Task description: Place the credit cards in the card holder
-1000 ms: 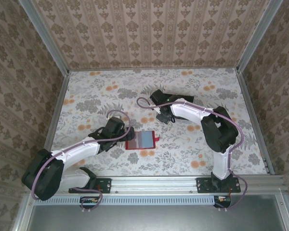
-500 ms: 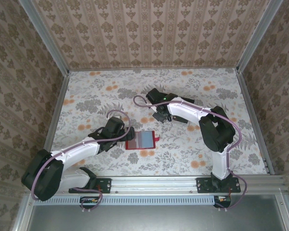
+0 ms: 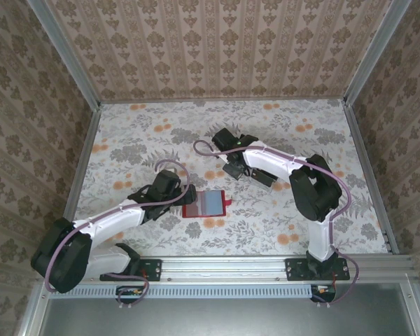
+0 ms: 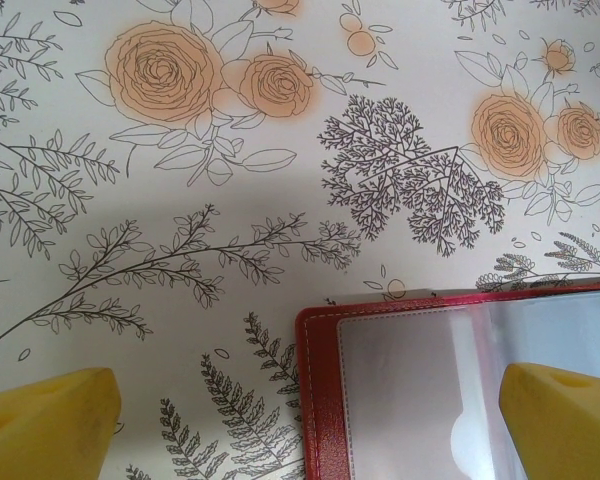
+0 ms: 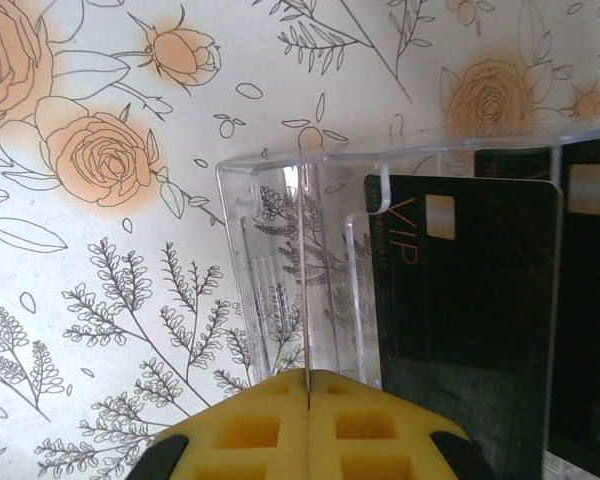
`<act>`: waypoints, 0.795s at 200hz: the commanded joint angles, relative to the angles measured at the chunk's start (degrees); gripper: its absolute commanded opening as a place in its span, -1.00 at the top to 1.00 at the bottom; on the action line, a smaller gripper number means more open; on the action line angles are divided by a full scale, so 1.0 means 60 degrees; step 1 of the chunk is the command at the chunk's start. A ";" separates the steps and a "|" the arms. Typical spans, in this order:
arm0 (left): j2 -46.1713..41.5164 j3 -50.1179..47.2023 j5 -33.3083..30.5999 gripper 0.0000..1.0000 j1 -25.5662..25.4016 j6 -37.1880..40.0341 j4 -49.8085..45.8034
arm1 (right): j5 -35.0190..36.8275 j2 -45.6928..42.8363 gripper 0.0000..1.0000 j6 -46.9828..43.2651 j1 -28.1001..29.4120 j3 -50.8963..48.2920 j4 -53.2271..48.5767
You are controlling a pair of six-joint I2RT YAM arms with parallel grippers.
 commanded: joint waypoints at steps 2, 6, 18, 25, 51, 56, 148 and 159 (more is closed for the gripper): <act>-0.0011 0.0301 0.0103 -1.00 0.0089 -0.0132 0.0076 | 0.0153 -0.0739 1.00 -0.0274 0.0100 0.0461 -0.0421; -0.0011 0.0305 0.0092 -0.99 0.0089 -0.0134 0.0073 | 0.0158 -0.0783 1.00 -0.0267 0.0114 0.0490 -0.0455; -0.0024 0.0331 0.0089 -0.99 0.0089 -0.0105 0.0054 | 0.0141 -0.0975 1.00 -0.0234 0.0173 0.0540 -0.0513; -0.0025 0.0348 0.0072 -1.00 0.0089 -0.0094 0.0049 | 0.0115 -0.1096 1.00 -0.0176 0.0224 0.0581 -0.0543; -0.0161 0.0408 -0.0039 -1.00 0.0089 0.0046 -0.0217 | -0.0183 -0.1675 1.00 0.0382 0.0418 0.0772 -0.0775; -0.0204 0.0408 -0.0069 -1.00 0.0089 0.0076 -0.0299 | -0.0331 -0.1798 1.00 0.0593 0.0457 0.0791 -0.0822; -0.1109 0.0098 -0.0598 -1.00 0.0050 0.0820 -0.2167 | -0.5070 -0.4551 1.00 0.8185 0.0714 -0.4189 0.4961; -0.1124 0.0084 -0.0697 -1.00 -0.0007 0.0918 -0.2361 | -0.5286 -0.4664 1.00 0.9048 0.0765 -0.4955 0.6047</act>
